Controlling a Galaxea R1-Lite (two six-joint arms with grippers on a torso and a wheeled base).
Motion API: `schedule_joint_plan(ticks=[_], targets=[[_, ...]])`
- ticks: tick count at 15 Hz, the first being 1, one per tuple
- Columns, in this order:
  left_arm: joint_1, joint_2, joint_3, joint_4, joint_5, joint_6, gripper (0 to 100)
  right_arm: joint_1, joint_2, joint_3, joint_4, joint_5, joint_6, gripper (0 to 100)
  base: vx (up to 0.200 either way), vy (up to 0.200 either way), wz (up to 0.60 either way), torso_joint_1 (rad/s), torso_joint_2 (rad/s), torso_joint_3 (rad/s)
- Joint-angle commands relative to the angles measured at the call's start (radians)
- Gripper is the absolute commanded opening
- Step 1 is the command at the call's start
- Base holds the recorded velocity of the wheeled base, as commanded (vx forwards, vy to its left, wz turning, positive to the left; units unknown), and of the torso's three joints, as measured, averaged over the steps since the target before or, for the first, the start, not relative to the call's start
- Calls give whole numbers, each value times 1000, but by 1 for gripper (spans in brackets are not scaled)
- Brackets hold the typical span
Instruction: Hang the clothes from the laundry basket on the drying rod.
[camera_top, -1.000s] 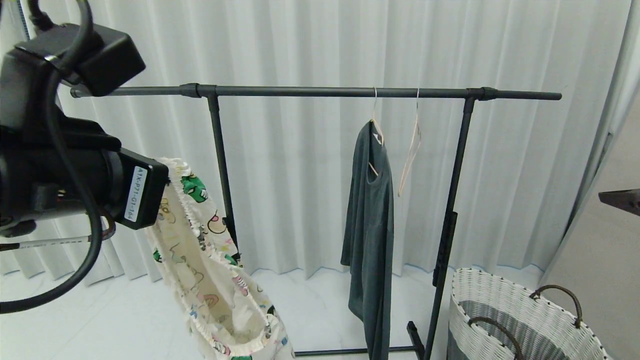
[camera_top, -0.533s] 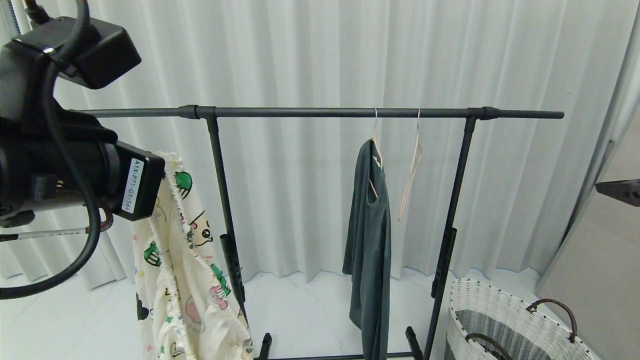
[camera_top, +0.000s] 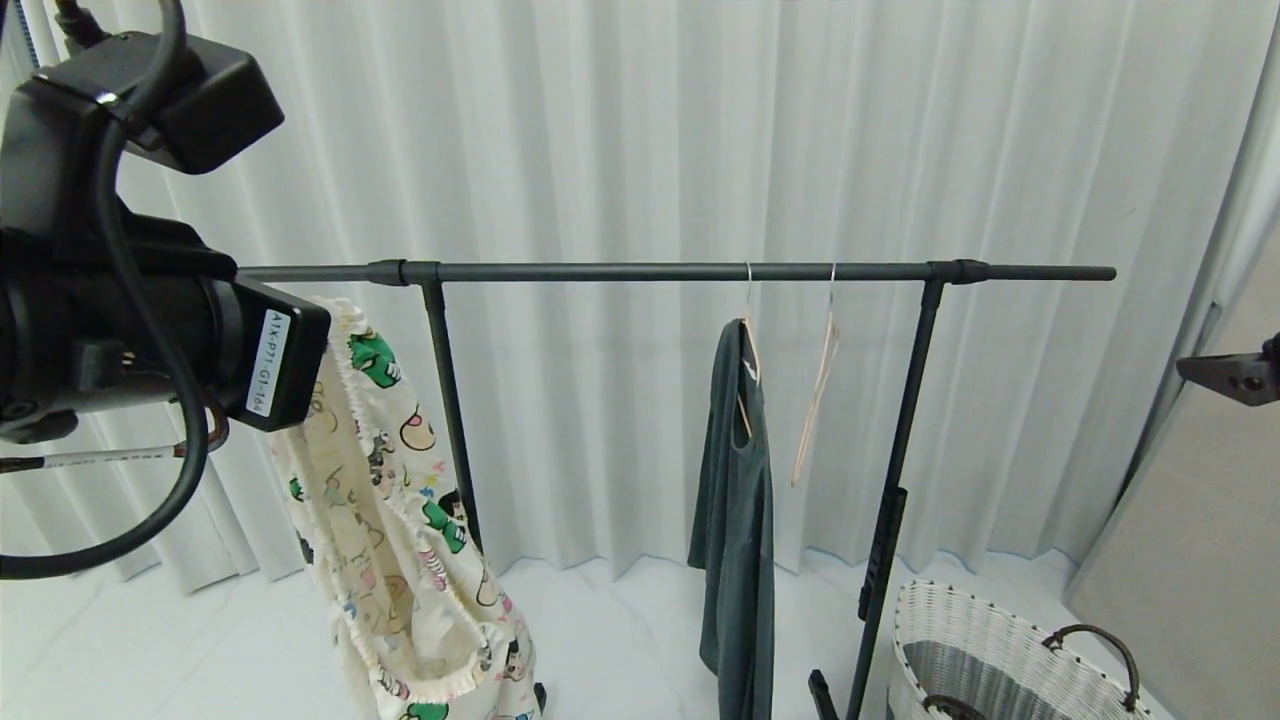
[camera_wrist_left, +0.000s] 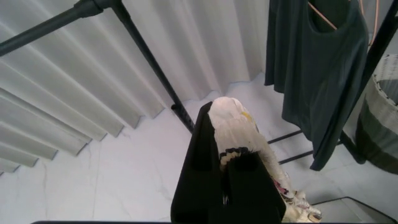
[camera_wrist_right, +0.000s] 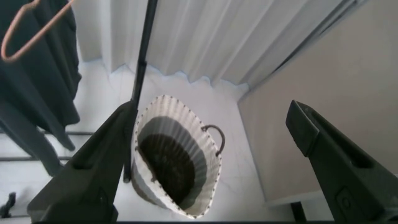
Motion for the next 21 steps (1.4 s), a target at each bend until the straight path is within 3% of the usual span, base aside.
schedule_joint_plan(ticks=[1,6,11,15,21], targets=[[0,3,2,1,0,0,0,0,2,10,-7,1,-1,100,0,200,0,41,-71,-32],[0,6,5,1,0,-3,0,0,14,12,-9,1,-1,100,0,200,0,16,-12,-6],[-3,8,7,1,0,-3,0,0,36,46,-32,-1,-1,100,0,0,0,0,0,0],[-6,8,5,1,0,-3,0,0,62,122,-136,1,-3,100,200,0,0,-5,-4,4],[-17,5,5,-1,0,-3,0,6,140,130,-141,10,60,100,200,0,0,6,2,2]])
